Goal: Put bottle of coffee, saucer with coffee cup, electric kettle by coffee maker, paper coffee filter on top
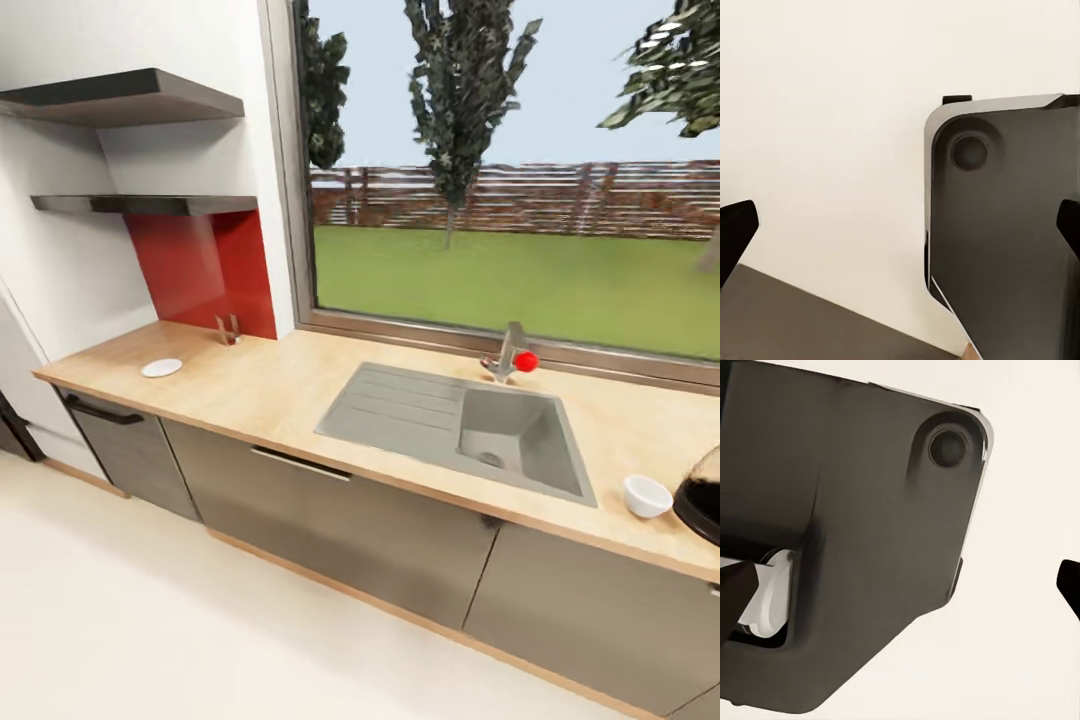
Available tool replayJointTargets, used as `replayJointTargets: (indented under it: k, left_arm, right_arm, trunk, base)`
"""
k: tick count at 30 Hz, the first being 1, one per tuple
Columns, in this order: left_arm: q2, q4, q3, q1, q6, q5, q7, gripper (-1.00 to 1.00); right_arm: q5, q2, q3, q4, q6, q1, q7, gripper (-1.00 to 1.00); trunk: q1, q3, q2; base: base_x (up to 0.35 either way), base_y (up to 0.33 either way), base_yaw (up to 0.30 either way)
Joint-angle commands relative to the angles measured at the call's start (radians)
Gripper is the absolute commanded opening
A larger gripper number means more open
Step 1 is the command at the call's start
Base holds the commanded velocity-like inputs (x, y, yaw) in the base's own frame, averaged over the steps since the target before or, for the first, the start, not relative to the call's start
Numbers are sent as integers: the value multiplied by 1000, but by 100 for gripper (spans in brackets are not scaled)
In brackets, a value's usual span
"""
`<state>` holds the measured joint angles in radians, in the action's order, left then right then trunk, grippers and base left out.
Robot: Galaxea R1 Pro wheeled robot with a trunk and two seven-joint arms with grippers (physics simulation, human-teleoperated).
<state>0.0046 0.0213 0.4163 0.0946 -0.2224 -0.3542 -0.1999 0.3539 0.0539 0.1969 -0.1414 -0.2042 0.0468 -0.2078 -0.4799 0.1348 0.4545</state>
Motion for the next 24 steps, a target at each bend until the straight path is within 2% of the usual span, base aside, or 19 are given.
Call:
replayJointTargets:
  k: [1, 12, 24]
  left_arm:
    - [0, 0, 9, 1, -2, -7, -3, 100]
    - [-1, 0, 10, 1, -2, -6, -1, 100]
    - [0, 3, 7, 1, -3, -6, -1, 100]
  right_arm:
    - [8, 0, 9, -3, -1, 1, -5, 100]
    - [8, 0, 9, -3, -1, 1, -5, 100]
    - [4, -4, 9, -21, -3, 1, -8, 100]
  trunk:
    - [-1, 2, 2]
    - [-1, 2, 2]
    - [-1, 2, 2]
  base:
    - [166, 322, 277]
    - [213, 286, 260]
    - [277, 235, 21]
